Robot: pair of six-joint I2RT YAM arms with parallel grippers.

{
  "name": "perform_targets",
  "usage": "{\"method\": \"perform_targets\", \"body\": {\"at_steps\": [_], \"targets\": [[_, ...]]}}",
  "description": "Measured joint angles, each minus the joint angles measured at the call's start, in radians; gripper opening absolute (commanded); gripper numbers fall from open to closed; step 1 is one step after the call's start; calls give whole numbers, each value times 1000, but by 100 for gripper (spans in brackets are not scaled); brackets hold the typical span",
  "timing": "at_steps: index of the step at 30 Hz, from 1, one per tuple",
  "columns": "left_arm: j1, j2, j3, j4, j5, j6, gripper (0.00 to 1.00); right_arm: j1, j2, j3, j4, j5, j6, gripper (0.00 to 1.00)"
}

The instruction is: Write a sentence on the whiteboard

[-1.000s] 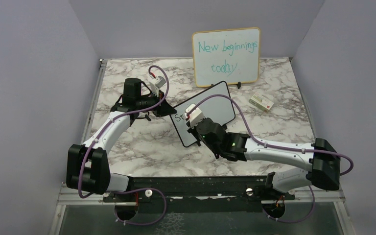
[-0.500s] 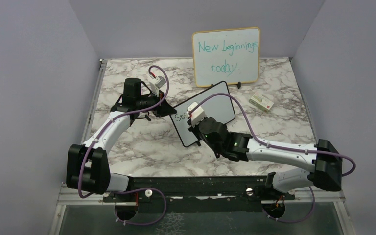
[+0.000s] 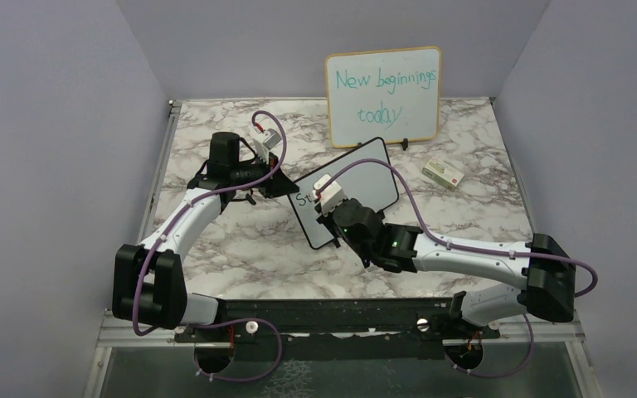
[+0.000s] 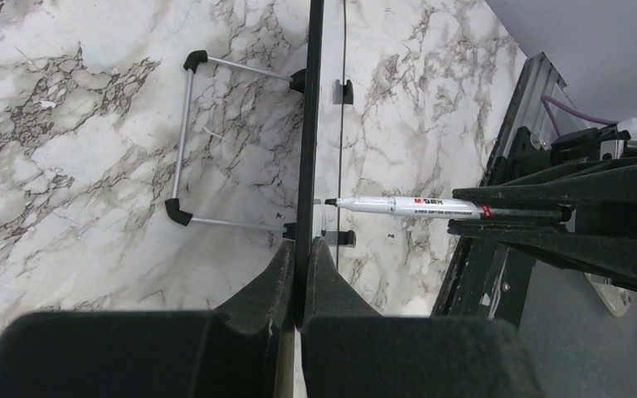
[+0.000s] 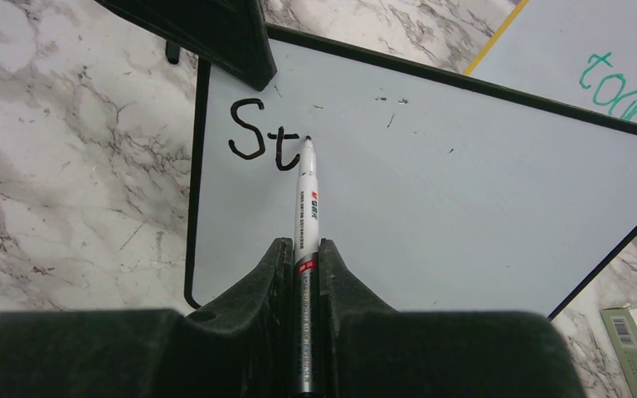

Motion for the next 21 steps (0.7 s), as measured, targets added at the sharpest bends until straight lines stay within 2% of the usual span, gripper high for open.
{"method": "perform_targets", "body": {"at_steps": [21], "targets": [[0,0,0,-1,-4,0,0,-6,9,0,-39,-3,26,0]]}}
